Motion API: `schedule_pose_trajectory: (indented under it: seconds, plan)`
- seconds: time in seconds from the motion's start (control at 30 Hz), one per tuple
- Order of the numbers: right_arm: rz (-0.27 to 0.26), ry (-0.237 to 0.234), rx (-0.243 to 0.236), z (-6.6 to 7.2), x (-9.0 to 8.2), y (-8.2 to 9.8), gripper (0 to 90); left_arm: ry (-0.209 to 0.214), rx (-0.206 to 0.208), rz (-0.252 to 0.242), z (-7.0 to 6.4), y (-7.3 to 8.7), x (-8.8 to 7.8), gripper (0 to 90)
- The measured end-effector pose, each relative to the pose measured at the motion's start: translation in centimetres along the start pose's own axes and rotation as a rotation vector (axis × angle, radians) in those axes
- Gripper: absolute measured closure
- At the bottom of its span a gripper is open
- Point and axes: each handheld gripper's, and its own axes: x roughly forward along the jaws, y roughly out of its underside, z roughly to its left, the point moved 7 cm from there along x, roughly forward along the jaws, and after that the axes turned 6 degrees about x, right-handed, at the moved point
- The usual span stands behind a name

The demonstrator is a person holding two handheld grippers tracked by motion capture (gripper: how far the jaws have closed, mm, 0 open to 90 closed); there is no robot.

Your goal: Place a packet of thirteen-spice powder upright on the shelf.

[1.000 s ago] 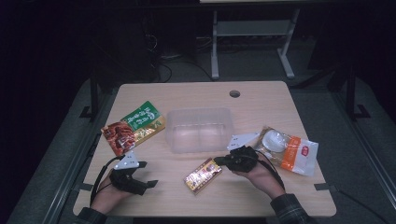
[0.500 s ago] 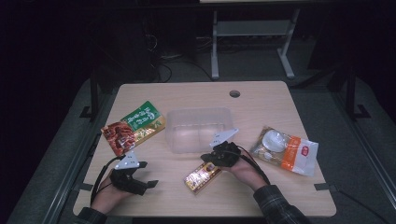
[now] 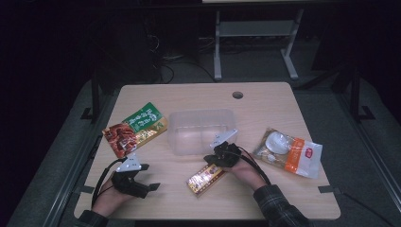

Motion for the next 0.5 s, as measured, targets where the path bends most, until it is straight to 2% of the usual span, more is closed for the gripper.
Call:
schedule_pose_trajectory:
  seconds: [0.07, 0.1, 0.13, 0.27, 0.3, 0.5]
  plan:
    - [0.013, 0.015, -0.022, -0.3, -0.2, 0.2, 90.0, -0.001, -0.001, -0.001, 0.0, 0.0, 0.0, 13.8]
    - [0.014, 0.007, -0.001, -0.2, -0.3, 0.3, 90.0, -0.001, -0.001, -0.001, 0.0, 0.0, 0.0, 13.8]
    - [0.019, 0.019, -0.022, -0.4, -0.5, 0.4, 90.0, 0.000, 0.000, -0.001, 0.0, 0.0, 0.0, 13.8]
    - [0.028, 0.019, -0.003, -0.5, -1.2, 0.9, 90.0, -0.002, 0.000, -0.001, 0.0, 0.0, 0.0, 13.8]
    - [0.032, 0.020, -0.017, -0.7, -1.4, 1.1, 90.0, -0.003, 0.000, -0.001, 0.0, 0.0, 0.0, 13.8]
    - [0.057, 0.022, -0.014, -0.9, -2.4, 2.1, 90.0, -0.004, 0.007, 0.004, 0.0, 0.0, 0.0, 14.0]
